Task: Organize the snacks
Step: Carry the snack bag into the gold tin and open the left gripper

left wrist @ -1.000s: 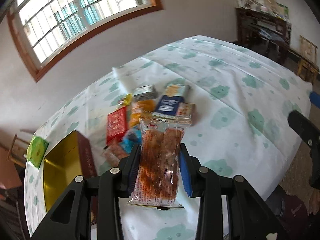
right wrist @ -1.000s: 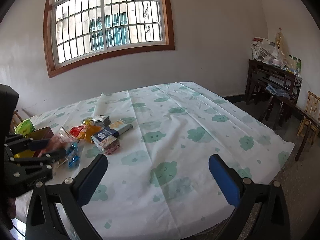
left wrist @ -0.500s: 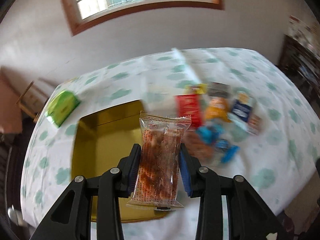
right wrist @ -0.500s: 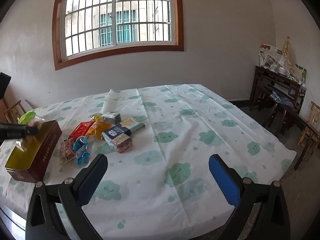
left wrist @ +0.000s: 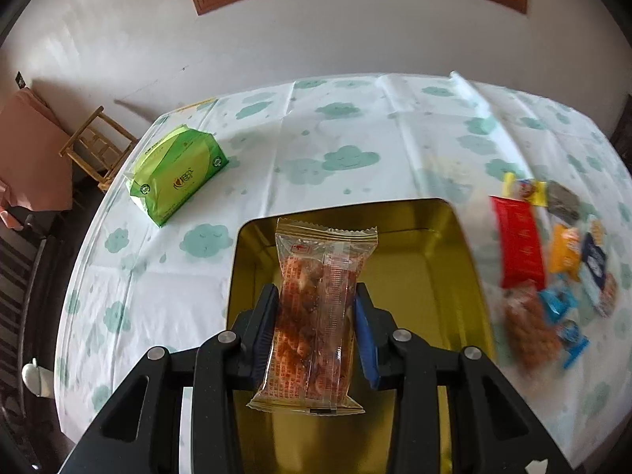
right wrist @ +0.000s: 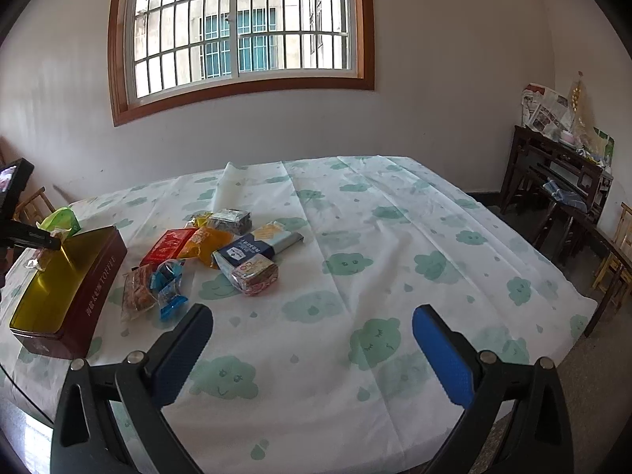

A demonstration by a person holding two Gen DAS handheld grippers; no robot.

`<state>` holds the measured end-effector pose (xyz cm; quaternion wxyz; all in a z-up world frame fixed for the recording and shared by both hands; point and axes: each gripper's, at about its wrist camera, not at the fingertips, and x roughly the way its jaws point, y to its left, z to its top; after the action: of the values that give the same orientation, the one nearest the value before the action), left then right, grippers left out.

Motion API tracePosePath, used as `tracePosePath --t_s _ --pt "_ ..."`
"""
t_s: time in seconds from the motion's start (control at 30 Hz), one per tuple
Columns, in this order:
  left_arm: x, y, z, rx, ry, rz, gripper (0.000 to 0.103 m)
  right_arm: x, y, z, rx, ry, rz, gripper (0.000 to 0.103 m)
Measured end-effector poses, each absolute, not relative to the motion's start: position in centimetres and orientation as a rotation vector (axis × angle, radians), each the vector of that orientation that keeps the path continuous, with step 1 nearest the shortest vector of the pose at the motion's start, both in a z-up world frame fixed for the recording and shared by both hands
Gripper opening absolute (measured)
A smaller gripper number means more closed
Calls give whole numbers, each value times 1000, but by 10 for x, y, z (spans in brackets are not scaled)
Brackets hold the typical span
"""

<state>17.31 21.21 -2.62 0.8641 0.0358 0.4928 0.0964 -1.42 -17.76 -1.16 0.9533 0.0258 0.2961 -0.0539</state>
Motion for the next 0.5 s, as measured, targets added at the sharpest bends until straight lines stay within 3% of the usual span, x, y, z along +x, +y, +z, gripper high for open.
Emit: tracePosePath --t_s 0.5 --pt "207 225 -68 105 1109 233 34 33 -175 -24 79 661 -75 103"
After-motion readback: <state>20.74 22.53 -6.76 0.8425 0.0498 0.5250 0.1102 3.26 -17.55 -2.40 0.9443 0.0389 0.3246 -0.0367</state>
